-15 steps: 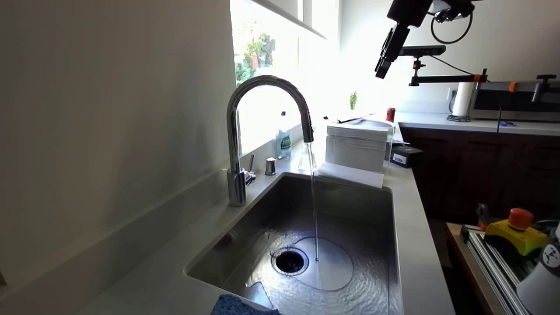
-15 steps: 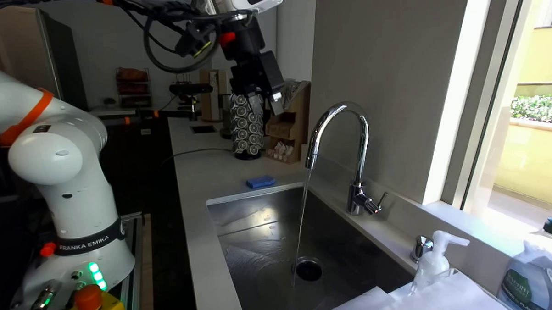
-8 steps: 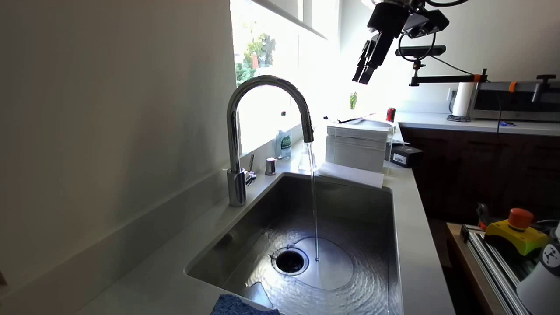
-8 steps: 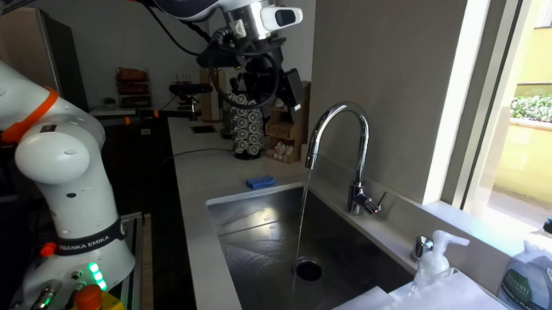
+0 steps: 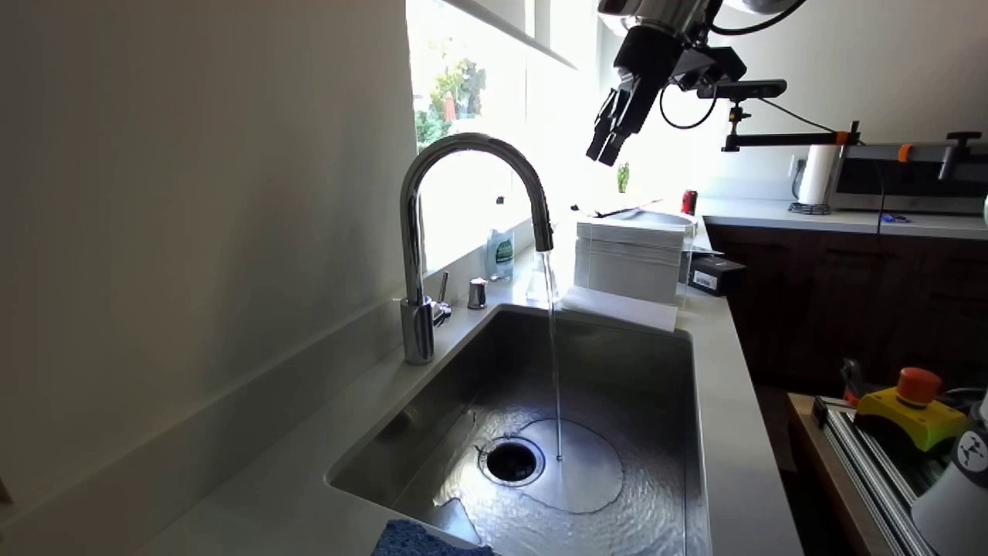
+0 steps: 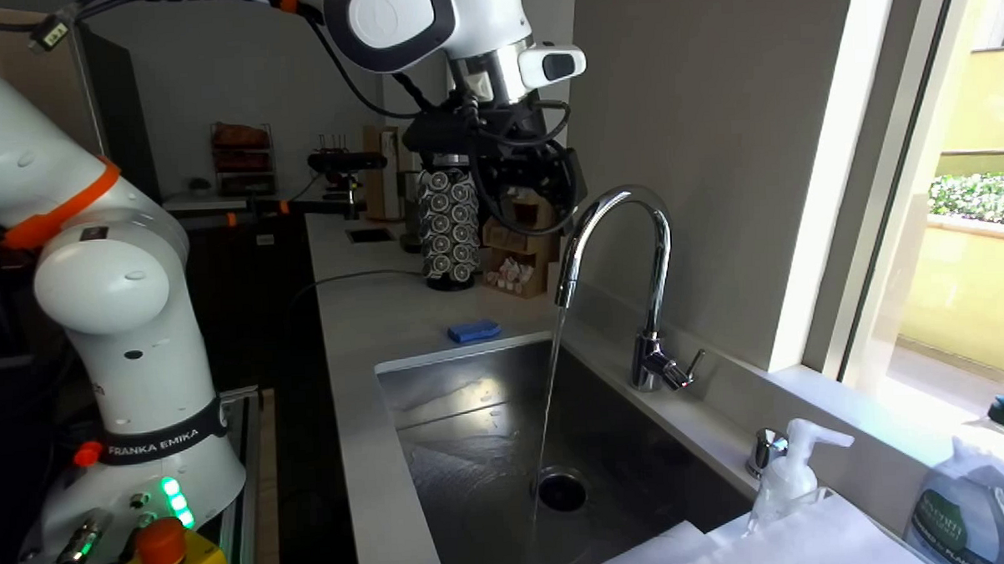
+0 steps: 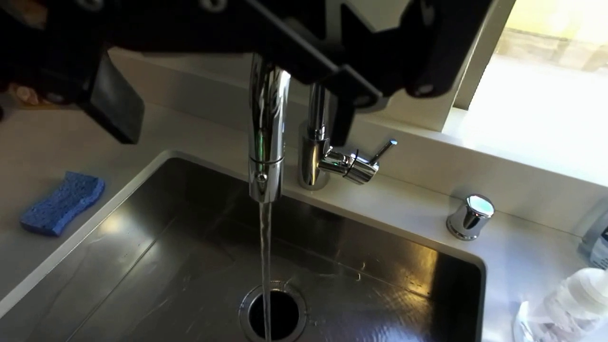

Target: Push the faucet to the left then push the faucet handle backwards.

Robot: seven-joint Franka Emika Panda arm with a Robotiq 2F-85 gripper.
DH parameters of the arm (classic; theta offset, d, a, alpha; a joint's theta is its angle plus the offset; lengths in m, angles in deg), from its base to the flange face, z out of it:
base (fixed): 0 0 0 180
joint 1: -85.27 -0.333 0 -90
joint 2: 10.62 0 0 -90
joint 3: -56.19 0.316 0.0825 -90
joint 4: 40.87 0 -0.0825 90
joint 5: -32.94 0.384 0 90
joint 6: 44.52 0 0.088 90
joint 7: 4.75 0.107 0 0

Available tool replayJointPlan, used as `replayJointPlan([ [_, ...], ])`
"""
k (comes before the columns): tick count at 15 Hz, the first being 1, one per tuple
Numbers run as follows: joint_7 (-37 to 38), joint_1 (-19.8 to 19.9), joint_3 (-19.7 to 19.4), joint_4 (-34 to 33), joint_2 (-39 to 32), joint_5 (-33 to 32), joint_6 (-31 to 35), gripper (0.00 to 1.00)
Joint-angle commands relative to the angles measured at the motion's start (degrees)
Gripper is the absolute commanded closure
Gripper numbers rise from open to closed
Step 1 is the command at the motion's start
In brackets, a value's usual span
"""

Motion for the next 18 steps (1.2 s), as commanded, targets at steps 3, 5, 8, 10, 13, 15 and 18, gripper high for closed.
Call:
replayJointPlan([
  [3,-7.3,-1.6,0.1,-2.7,-7.0,8.6,3.2,0.00],
  [5,-8.9,-1.5,0.7,-3.2,-8.5,11.1,3.8,0.00],
  [8,-10.7,-1.1,1.7,-4.3,-10.8,13.9,4.3,0.00],
  [10,-11.8,-0.8,2.3,-4.9,-11.9,15.4,4.5,0.00],
  [13,-13.3,-0.6,3.2,-5.9,-13.3,17.7,4.2,0.00],
  [15,-13.9,-0.5,4.1,-6.2,-13.8,18.7,4.0,0.00],
  [18,-13.5,0.1,5.3,-6.5,-14.4,19.5,3.8,0.00],
])
